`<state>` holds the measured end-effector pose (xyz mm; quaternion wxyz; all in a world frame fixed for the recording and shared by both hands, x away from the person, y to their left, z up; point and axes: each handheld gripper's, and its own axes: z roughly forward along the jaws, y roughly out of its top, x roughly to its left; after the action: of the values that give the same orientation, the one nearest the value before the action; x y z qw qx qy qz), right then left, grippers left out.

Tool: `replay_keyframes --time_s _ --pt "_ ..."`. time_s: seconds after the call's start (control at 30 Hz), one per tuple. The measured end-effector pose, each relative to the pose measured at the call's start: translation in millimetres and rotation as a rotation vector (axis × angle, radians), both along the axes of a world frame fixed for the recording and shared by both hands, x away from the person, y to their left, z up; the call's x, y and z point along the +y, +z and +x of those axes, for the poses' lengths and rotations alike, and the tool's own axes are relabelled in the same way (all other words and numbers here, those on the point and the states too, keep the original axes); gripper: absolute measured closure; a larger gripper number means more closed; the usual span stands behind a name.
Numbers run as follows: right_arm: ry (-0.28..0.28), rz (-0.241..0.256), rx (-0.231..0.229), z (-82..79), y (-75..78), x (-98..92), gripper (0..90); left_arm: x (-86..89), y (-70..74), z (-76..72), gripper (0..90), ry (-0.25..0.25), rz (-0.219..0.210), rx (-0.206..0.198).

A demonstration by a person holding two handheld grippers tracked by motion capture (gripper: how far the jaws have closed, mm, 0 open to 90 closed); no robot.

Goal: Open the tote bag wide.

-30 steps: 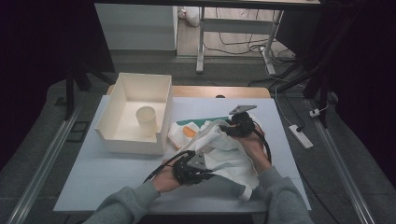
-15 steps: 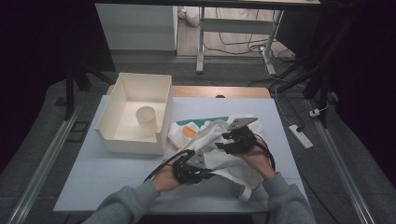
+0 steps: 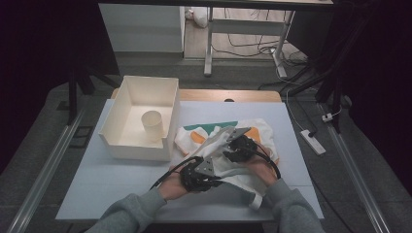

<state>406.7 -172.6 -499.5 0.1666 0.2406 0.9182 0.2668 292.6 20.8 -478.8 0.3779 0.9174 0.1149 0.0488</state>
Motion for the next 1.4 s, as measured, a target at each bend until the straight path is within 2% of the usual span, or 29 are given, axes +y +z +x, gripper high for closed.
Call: replay_keyframes --time_s 0.1,0.17,0.23,0.37,0.5,0.67,0.77,0.87,0.97,1.1,1.2,1.27,1.4 --pt "0.01 -0.011 -0.009 1.1 -1.9 0.7 69.7 -0.1 -0.1 -0.4 82.6 0.003 -0.002 0.001" --pt "0.024 -0.024 -0.031 -0.1 -2.0 1.1 79.6 0.0 0.0 -0.4 82.6 0.001 0.0 0.0" --pt "0.035 -0.027 -0.046 -1.3 -0.7 1.1 85.6 0.0 0.1 -0.5 82.7 0.003 -0.002 0.002" --pt "0.046 -0.02 -0.062 -4.4 7.0 -0.7 88.4 1.7 0.9 0.6 82.7 0.0 -0.013 0.011" --pt "0.077 -0.002 -0.089 -13.1 26.6 -1.9 89.0 4.2 2.8 1.0 82.7 0.0 -0.034 0.024" --pt "0.093 0.077 -0.138 -25.1 61.6 -6.1 89.1 8.3 7.5 -1.3 82.7 -0.007 -0.06 0.031" --pt "0.072 0.128 -0.16 -25.3 76.1 -11.3 89.1 9.5 9.3 -3.0 82.9 -0.011 -0.065 0.034" --pt "0.018 0.194 -0.157 -16.0 80.4 -16.6 89.1 8.1 11.6 -7.3 83.3 -0.022 -0.061 0.02" --pt "-0.015 0.228 -0.168 -3.8 79.2 -15.5 89.1 6.6 13.6 -10.3 83.5 -0.029 -0.053 -0.003" --pt "-0.038 0.233 -0.197 10.3 81.7 -10.5 89.1 8.6 17.2 -11.6 83.9 -0.042 -0.058 -0.019" --pt "-0.049 0.247 -0.193 21.3 83.3 -9.2 89.1 9.0 20.6 -12.3 84.0 -0.045 -0.055 -0.04" --pt "-0.066 0.239 -0.188 30.7 77.3 -8.6 89.0 8.4 21.0 -11.2 84.1 -0.04 -0.053 -0.04" --pt "-0.103 0.196 -0.131 50.7 53.7 -8.2 88.9 5.3 16.4 -6.1 84.1 -0.034 -0.037 -0.024"
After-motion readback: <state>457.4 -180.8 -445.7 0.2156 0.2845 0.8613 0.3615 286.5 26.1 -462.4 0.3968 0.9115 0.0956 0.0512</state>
